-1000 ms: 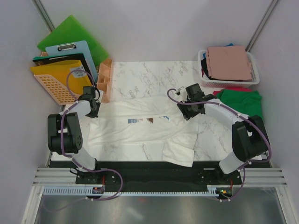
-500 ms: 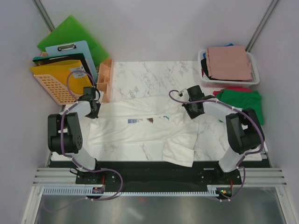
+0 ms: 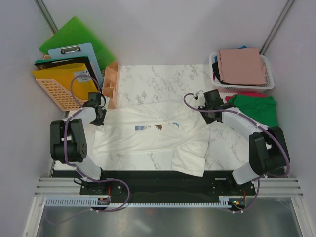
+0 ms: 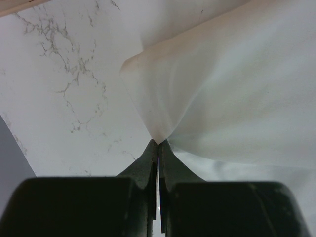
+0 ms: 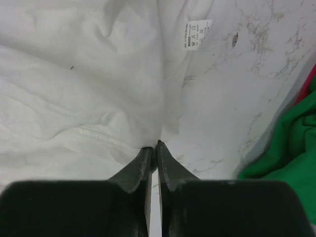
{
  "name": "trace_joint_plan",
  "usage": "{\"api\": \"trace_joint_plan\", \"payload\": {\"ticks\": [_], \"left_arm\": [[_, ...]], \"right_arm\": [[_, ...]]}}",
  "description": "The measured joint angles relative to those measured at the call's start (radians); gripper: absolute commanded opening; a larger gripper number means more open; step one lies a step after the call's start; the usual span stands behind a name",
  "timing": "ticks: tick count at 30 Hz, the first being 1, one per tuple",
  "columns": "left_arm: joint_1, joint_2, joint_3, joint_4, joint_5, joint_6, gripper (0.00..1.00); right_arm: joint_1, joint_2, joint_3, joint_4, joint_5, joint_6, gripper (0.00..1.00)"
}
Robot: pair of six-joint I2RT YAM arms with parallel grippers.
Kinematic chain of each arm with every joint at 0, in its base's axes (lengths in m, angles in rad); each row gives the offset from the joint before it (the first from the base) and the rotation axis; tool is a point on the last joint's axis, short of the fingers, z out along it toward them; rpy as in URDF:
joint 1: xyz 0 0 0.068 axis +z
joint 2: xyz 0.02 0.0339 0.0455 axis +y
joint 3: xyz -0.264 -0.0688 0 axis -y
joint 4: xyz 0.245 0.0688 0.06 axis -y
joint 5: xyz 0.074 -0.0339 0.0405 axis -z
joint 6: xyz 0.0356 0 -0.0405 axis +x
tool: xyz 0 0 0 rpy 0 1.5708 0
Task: Fold and stack the t-shirts
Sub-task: Fold the tshirt
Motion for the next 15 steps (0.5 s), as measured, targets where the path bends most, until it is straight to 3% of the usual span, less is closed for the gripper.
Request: {"api": "trace_joint_plan", "payload": {"ticks": [1,3,4,11,15], "left_arm": [[0.000,0.000,0.000,0.000,0.000,0.000,0.02],[0.000,0.000,0.000,0.000,0.000,0.000,0.02],[0.000,0.000,0.000,0.000,0.000,0.000,0.02],[0.000,0.000,0.000,0.000,-0.001,0.003,0.02],[0.000,0.000,0.000,0.002,0.000,0.005,0.02]], "right_arm": [[-0.001,-0.013,0.000,-0.008,0.000,-0.003,0.36],[-0.002,-0.035,0.000,-0.027,-0.001,-0.007,0.43],[-0.002,-0.043,0.000,-0.037,-0.002,-0.014,0.56],[-0.008,-0.127,-0.035,-0.111,-0.008,-0.025,0.61],[-0.018,-0.190,-0.041,-0.137,-0.007,-0.028,0.55]]}}
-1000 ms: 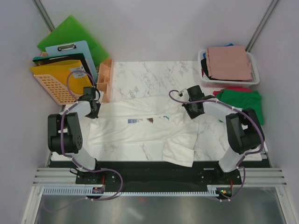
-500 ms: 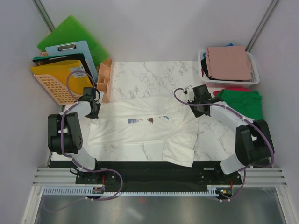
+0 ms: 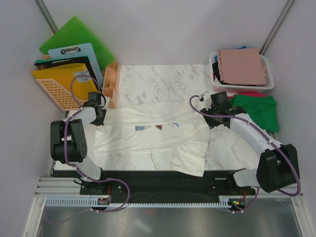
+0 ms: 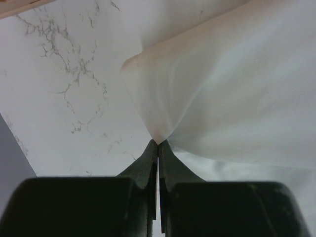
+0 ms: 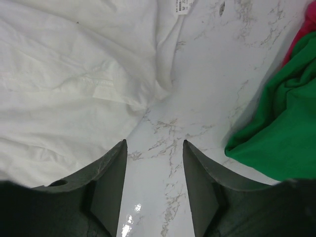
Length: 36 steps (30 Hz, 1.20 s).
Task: Fold and stack the t-shirts
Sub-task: Fold the tshirt
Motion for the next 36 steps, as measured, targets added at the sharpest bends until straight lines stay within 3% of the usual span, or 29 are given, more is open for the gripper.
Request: {"api": "trace_joint_plan", "payload": {"ticks": [3,8,15,23,26,27,28,36], "left_arm": [[0.000,0.000,0.000,0.001,0.002,0.000,0.02],[0.000,-0.002,-0.003,0.003,0.005,0.000,0.02],[0.000,-0.029,-0.025,0.002,0.003,0.005,0.02],[0.000,-0.041,-0.025,0.002,0.001,0.007,0.02],[0.000,-0.041,-0.025,0.002,0.001,0.007,0.02],[0.000,-0.041,-0.025,0.002,0.001,0.007,0.02],[0.000,-0.041,-0.025,0.002,0.001,0.007,0.02],[0.000,-0.041,-0.025,0.002,0.002,0.007,0.02]], "right_arm": [[-0.012,0.007,0.016,0.000,-0.011,0.002,0.50],[-0.039,0.166,0.124,0.019,-0.099,0.029,0.41],[-0.050,0.421,0.296,0.081,-0.260,0.100,0.40],[-0.050,0.623,0.505,0.123,-0.332,0.164,0.42],[-0.050,0.662,0.541,0.132,-0.338,0.180,0.35],[-0.050,0.670,0.546,0.133,-0.339,0.183,0.14],[-0.050,0.675,0.547,0.132,-0.339,0.185,0.00],[-0.060,0.645,0.504,0.163,-0.301,0.192,0.00]]}}
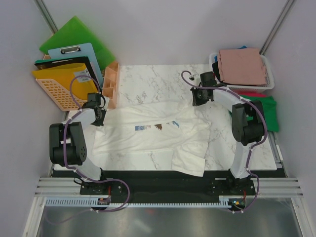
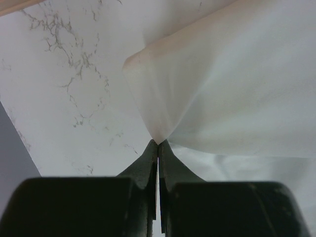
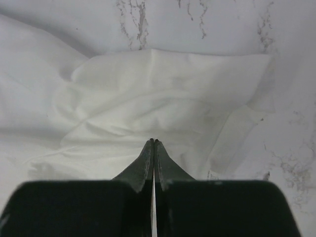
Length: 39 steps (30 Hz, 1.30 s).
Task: Fold and stack the t-shirts
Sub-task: Fold the tshirt
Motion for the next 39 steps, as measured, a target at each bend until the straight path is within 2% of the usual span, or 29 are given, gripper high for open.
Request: {"api": "trace_joint_plan", "payload": {"ticks": [7,8,9,10,11,14,17,19,20,25,27,32,34,35,37,39], "left_arm": [[0.000,0.003,0.000,0.001,0.005,0.000,0.02],[-0.001,0.005,0.000,0.001,0.006,0.000,0.02],[-0.002,0.006,0.000,0.001,0.007,0.000,0.02],[-0.002,0.007,0.000,0.001,0.008,0.000,0.02],[-0.002,0.008,0.000,0.001,0.008,0.000,0.02],[-0.002,0.008,0.000,0.001,0.008,0.000,0.02],[-0.002,0.008,0.000,0.002,0.007,0.000,0.02],[-0.002,0.008,-0.001,0.001,0.007,0.003,0.02],[-0.002,0.008,-0.001,0.002,0.007,0.003,0.02],[-0.002,0.007,-0.009,0.009,0.007,0.004,0.02],[-0.002,-0.001,-0.024,0.016,0.007,0.008,0.02],[-0.002,-0.088,-0.080,0.045,-0.002,0.031,0.02],[-0.002,-0.117,-0.082,0.057,-0.003,0.035,0.16],[-0.002,-0.125,-0.081,0.069,-0.003,0.036,0.38],[-0.002,-0.127,-0.077,0.079,-0.004,0.046,0.65],[-0.002,-0.126,-0.075,0.081,-0.005,0.042,0.72]], "right_arm": [[-0.066,-0.105,-0.030,0.019,0.042,-0.025,0.00],[-0.074,-0.118,-0.034,0.026,0.044,-0.030,0.08],[-0.079,-0.130,-0.040,0.029,0.047,-0.031,0.23],[-0.082,-0.140,-0.046,0.029,0.049,-0.032,0.38],[-0.082,-0.146,-0.051,0.029,0.057,-0.035,0.62],[-0.082,-0.148,-0.064,0.030,0.071,-0.056,0.76],[-0.082,-0.148,-0.089,0.028,0.085,-0.066,0.75],[-0.083,-0.148,-0.105,0.029,0.096,-0.068,0.67],[-0.084,-0.148,-0.109,0.029,0.098,-0.067,0.65],[-0.090,-0.168,-0.148,0.027,0.082,-0.065,0.65],[-0.092,-0.222,-0.203,0.015,0.069,-0.068,0.68],[-0.094,-0.551,-0.427,-0.002,0.048,-0.093,0.73],[-0.094,-0.668,-0.471,-0.010,0.037,-0.103,0.74],[-0.094,-0.700,-0.478,-0.013,0.032,-0.109,0.74],[-0.094,-0.736,-0.482,-0.021,0.023,-0.120,0.75],[-0.094,-0.740,-0.482,-0.033,0.018,-0.130,0.75]]}}
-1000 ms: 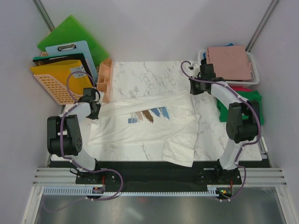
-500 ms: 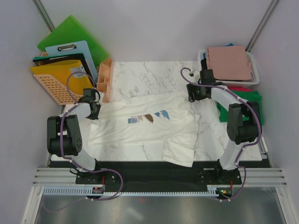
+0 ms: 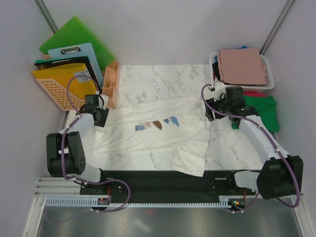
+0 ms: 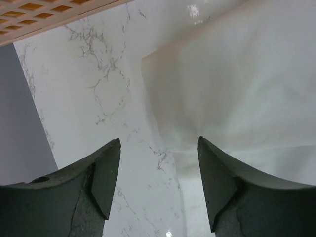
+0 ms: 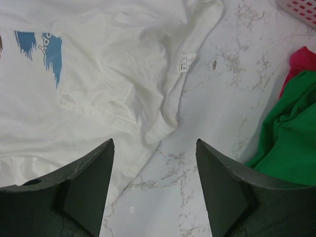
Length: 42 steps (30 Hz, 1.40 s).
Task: Fold and stack the t-shirts
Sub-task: Fold the tshirt
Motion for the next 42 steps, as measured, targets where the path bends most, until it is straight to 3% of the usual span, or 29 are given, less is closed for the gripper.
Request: {"api": "trace_joint_plan", "payload": {"ticks": [4,14,18,26,31,38,42], "left_arm": [[0.000,0.007,0.002,0.001,-0.014,0.000,0.78],[0.000,0.014,0.002,0.010,-0.027,0.000,0.78],[0.000,0.019,0.002,0.010,-0.027,0.000,0.78],[0.000,0.019,-0.001,0.016,-0.027,0.000,0.78],[0.000,0.019,-0.013,0.017,-0.027,0.004,0.77],[0.000,0.019,-0.023,0.017,-0.027,0.007,0.77],[0.000,0.019,-0.023,0.018,-0.027,0.007,0.77]], "right_arm": [[0.000,0.005,0.003,-0.058,-0.007,-0.021,0.73],[0.000,0.132,0.063,-0.103,-0.086,-0.028,0.69],[0.000,0.272,0.138,-0.071,-0.085,-0.014,0.69],[-0.005,0.669,0.502,0.018,-0.087,0.095,0.64],[-0.009,0.821,0.645,0.042,-0.070,0.153,0.61],[-0.036,0.848,0.664,0.055,-0.046,0.198,0.59],[-0.055,0.790,0.590,0.090,-0.011,0.197,0.60]]}}
